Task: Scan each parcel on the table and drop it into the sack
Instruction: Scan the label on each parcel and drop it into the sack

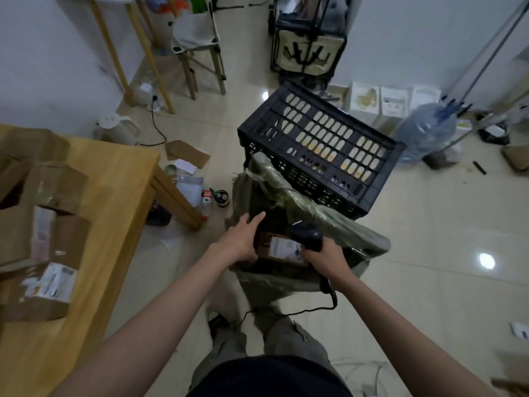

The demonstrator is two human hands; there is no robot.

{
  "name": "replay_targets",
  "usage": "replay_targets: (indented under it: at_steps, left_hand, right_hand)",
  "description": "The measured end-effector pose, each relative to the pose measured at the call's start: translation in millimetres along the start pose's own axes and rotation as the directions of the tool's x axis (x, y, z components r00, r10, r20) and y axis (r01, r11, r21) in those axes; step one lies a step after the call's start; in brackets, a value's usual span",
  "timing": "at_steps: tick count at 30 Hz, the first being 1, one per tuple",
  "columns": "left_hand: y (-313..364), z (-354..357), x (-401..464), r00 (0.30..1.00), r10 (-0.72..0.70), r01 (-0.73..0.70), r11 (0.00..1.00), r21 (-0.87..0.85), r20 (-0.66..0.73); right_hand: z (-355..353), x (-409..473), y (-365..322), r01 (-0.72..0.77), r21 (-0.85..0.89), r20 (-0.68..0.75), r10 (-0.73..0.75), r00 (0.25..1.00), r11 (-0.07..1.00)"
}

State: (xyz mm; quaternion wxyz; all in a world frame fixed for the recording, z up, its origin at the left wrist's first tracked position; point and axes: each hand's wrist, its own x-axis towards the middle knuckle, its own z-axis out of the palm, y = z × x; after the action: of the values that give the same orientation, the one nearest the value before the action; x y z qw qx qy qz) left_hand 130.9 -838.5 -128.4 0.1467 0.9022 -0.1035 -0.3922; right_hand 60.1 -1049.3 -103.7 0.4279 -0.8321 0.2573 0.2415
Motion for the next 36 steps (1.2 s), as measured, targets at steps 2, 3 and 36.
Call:
replay_targets:
  at_steps: [2,3,36]
  left_hand:
    - [-0.3,-2.1,1.5,1.0,-0.004,0.004,1.0,0.023,0.001]
    - [-1.6,-4.2,0.1,1.0,-0.008,0.008,0.999,0.036,-0.004]
    - [-240.9,11.6,-309.4,0.649,-0.687,0.563,0.723,-0.401,-0.327]
  right_hand:
    - [-4.4,7.0,-4.7,0.02,-0.005,0.018,-0.02,1.0,1.0]
    - [-6.6,9.8,-9.7,0.032,-0.014,0.03,-0.032,0.999,0.999]
    - [224.0,-106.7,-265.0,0.692,-0.169,0.687,-0.419,0.593,0.702]
